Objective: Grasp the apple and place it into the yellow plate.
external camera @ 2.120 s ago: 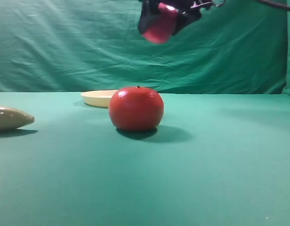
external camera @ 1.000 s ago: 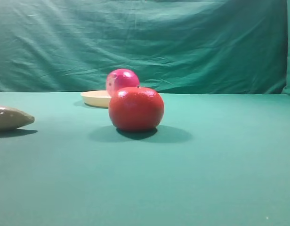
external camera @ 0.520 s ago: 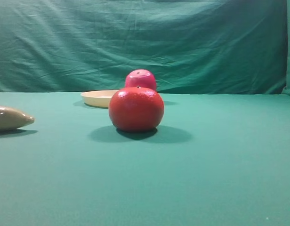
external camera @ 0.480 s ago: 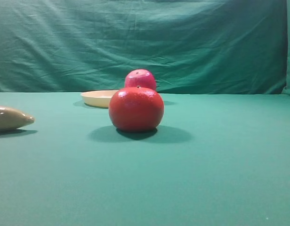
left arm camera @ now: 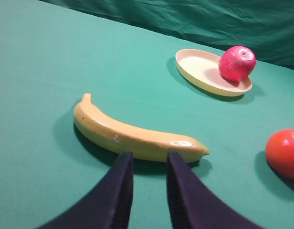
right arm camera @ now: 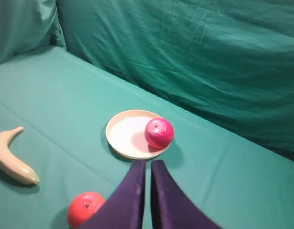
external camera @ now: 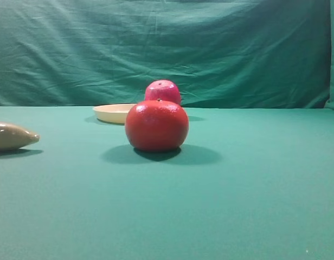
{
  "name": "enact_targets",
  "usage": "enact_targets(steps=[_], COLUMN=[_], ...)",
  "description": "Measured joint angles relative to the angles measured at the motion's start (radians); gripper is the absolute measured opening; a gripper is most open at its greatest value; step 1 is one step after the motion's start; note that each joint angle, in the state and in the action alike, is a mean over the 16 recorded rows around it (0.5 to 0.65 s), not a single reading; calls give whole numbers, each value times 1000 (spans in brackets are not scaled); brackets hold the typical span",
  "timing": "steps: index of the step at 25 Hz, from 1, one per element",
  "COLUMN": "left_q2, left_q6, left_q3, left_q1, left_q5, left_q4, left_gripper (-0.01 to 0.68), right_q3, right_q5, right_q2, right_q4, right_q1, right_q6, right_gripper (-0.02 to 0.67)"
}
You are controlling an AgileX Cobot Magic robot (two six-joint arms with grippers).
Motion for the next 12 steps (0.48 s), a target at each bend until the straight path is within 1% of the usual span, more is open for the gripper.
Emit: enact_targets(steps=[6,12], left_q2=[0,0], left_q6=[0,0], left_q3=[0,0], left_q1=[0,0], left_q5=[0,0], left_q4=[0,0], left_gripper=[157,157], right_q3=[57,88], right_q5=[56,88], right_q2=[-117,-151], right_q4=[-7,-33], right_q1=[0,-26], right_q6=[4,5], right_gripper=[0,0])
